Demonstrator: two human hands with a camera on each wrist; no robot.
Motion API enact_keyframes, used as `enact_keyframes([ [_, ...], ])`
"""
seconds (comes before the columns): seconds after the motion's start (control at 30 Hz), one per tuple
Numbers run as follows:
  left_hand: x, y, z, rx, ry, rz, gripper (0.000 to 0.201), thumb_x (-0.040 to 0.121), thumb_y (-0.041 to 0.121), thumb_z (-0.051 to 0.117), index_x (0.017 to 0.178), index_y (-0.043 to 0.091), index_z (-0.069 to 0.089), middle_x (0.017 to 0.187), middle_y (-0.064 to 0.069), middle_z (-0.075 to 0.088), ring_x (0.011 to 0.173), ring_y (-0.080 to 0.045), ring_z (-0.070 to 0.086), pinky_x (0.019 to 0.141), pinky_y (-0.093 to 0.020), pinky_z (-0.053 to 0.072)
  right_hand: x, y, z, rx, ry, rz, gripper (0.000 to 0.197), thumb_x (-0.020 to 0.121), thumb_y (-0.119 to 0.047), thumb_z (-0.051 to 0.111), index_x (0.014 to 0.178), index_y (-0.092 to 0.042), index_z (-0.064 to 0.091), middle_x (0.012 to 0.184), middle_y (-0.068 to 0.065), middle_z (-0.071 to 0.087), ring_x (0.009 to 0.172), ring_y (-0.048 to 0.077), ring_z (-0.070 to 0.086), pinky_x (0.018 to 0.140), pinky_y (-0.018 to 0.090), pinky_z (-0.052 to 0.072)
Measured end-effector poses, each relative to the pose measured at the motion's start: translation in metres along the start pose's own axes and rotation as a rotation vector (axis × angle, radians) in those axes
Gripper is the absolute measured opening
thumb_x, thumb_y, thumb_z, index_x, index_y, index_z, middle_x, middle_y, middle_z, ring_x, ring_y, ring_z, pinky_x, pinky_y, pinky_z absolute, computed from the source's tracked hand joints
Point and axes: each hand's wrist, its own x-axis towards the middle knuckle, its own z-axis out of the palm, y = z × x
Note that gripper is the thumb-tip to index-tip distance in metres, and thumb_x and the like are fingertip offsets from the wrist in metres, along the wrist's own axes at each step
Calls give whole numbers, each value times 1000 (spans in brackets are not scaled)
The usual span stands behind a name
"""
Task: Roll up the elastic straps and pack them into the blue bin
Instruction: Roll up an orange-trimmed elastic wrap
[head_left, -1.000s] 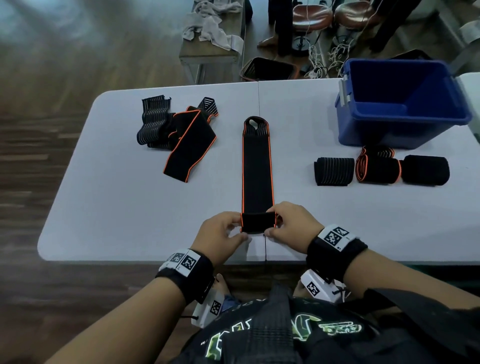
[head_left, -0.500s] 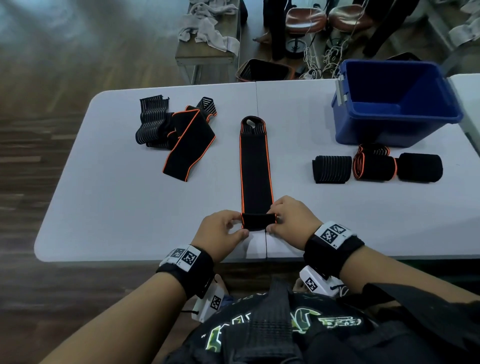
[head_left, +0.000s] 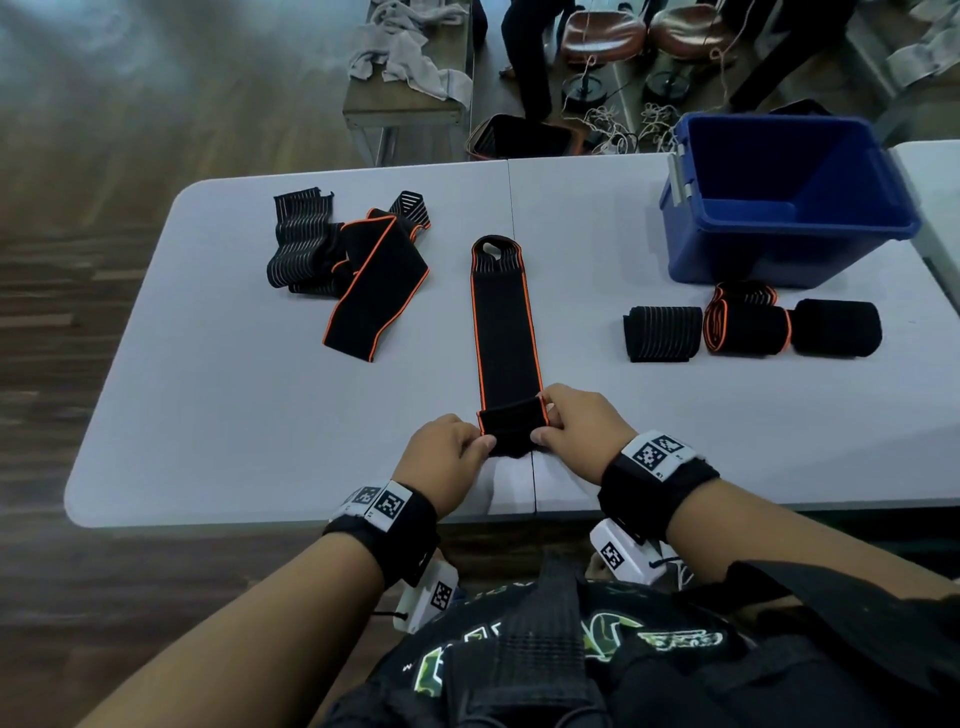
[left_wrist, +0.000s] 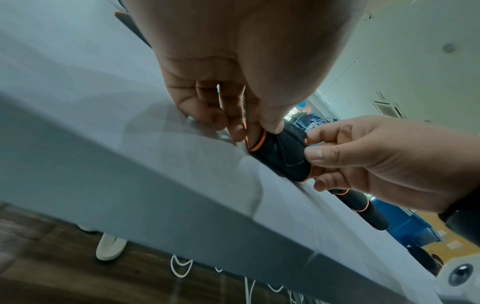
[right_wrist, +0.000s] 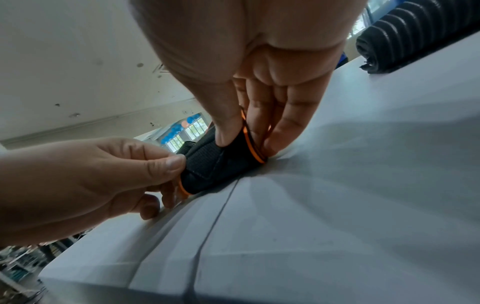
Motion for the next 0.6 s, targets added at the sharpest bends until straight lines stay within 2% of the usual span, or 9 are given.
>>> enact_keyframes([
  [0.17,9,7,-1,27,-23,-39,42,105,35,46,77,10,64,77,-5,63,78,-23,59,72,-34,41,9,-5,-1,-43,7,50,29,93,-26,64,119,-15,58,102,5,65,98,23,62,87,35,51],
  [0.27,13,12,-4,46,-64,-79,42,105,37,45,74,15,62,72,-1,60,76,-20,58,70,-31,38,10,-5,0,-40,14,80,43,91,-26,66,131,-15,53,112,8,66,105,25,61,93,34,50],
  [0.33,15,14,-7,55,-74,-101,43,104,40,47,74,16,64,71,-1,61,75,-20,59,69,-32,41,10,-5,0,-36,10,82,53,91,-25,66,140,-16,47,118,8,65,111,24,60,97,34,49],
  [0.43,14,15,-10,77,-53,-117,41,100,45,53,72,18,66,68,2,63,73,-18,61,69,-31,45,12,-10,-1,-134,-18,87,50,93,-24,65,139,-15,50,126,10,62,117,26,58,99,34,47],
  [0.53,12,14,-12,-17,59,-125,21,92,44,66,88,24,66,77,8,67,79,-12,62,73,-30,51,15,-11,-4,-205,-26,94,50,90,-30,68,136,-16,54,130,9,54,117,28,56,100,38,48],
  [0.6,12,14,-12,-24,123,-42,16,90,38,71,100,27,63,91,12,65,86,-10,60,79,-28,50,16,-8,-4,-220,14,72,52,87,-34,72,134,-19,56,130,6,48,119,27,52,100,40,48],
])
